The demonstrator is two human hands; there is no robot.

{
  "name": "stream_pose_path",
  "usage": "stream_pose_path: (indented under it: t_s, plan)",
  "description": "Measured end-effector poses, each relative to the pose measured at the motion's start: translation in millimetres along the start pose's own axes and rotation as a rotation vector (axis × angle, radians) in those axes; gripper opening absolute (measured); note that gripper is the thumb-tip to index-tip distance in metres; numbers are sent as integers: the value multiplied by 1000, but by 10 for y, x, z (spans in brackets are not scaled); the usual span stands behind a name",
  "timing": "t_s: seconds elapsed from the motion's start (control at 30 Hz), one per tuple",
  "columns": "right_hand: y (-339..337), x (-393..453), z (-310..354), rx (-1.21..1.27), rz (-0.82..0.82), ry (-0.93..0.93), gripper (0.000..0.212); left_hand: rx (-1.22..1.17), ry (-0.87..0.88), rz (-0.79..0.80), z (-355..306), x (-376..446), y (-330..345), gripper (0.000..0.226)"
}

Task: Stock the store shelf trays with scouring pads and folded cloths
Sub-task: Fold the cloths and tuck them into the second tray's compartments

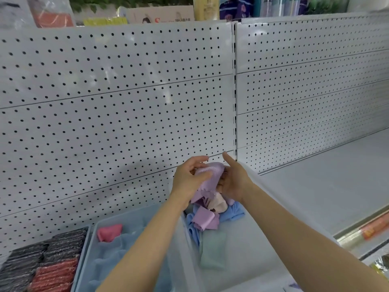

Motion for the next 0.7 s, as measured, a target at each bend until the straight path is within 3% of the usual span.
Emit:
stream_pose_path:
  t_s: [0.13,0.2,0.27,0.3,0.4,0.57,0.7]
  plan:
    - [181,48,28,33,58,-40,26,160,99,17,-186,-288,14,44]
    - [267,43,99,-66,59,-115,17,138,112,-65,-211,-435,-54,37]
    - [378,11,174,-128,68,-187,20,-65,-7,-255,-91,-551,-305,31]
    - [455,-10,194,-136,91,-211,22,-193,-124,-275,21,-568,-387,31]
    - [698,-54,205,-187,162,-247,27,-390,-348,-90,115,-571,-407,41]
    - [1030,-96,105,-339,174,-266,25,-323,-208,-209,-151,-534,-835,14]
    - [1155,-50,61,-440,40,-306,35,-217,-122,-244,-347,-611,-1115,34]
Point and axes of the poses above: each hand's wrist, its own x-axis towards the middle knuckle, its own y-axis out of the palm, z = x × y, the point moved 9 cm from there along x, towards the middle knuckle, and after that the axes turned 12 degrees about z, right-handed, at the moved point
